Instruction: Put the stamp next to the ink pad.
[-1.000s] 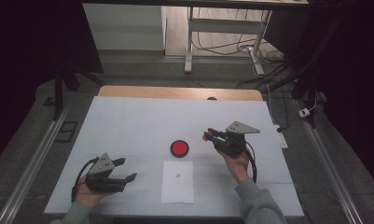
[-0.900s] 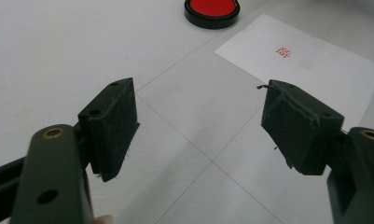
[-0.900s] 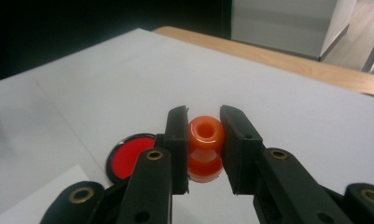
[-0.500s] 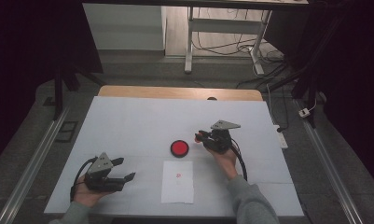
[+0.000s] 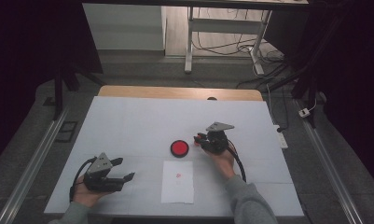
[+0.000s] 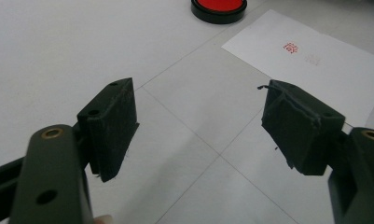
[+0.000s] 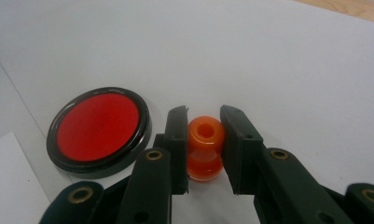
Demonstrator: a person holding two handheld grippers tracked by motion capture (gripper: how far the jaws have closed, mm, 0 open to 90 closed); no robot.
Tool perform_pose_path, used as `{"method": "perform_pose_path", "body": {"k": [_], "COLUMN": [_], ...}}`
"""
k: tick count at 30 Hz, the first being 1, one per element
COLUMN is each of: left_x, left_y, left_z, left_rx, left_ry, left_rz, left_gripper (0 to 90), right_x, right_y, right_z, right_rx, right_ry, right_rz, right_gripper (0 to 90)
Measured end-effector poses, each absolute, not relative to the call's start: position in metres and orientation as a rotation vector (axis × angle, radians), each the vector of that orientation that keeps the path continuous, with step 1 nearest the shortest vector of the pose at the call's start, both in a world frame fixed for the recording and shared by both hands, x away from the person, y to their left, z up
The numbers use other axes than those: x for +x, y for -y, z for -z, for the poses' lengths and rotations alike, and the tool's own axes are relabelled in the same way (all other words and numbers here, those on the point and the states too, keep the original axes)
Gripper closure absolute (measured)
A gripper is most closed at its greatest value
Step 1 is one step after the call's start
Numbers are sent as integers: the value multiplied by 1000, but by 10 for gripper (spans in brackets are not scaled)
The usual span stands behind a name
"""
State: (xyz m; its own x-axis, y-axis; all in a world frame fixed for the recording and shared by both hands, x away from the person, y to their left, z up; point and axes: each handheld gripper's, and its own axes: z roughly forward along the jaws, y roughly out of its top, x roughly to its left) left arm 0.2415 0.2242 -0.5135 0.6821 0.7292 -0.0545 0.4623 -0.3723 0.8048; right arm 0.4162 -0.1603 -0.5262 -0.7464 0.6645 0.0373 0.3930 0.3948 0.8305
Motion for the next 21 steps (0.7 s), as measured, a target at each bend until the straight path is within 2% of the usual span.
{"method": "perform_pose_path", "body": {"k": [6,10,14,21], "left_x": [242,242,242,243], "left_y": [-225,-225,-226,-228], "left_z": [514,514,514,515], "left_rx": [2037,2037,2035,2029], "left_ry": [-917,-918,-920,-935], "left_rz": [-397,-397,-398,-398], "left_gripper": [263,262,261,261], "right_x": [415,415,411,396], "right_y": [157,157,162,181], "right_z": [529,528,519,502], "right_rx": [903,907,911,901], "right_ry": [-2368,-2360,-2321,-2306], "right_rz": [-1244,-1235,-1289,-1336], "right_gripper": [713,610,556,527]}}
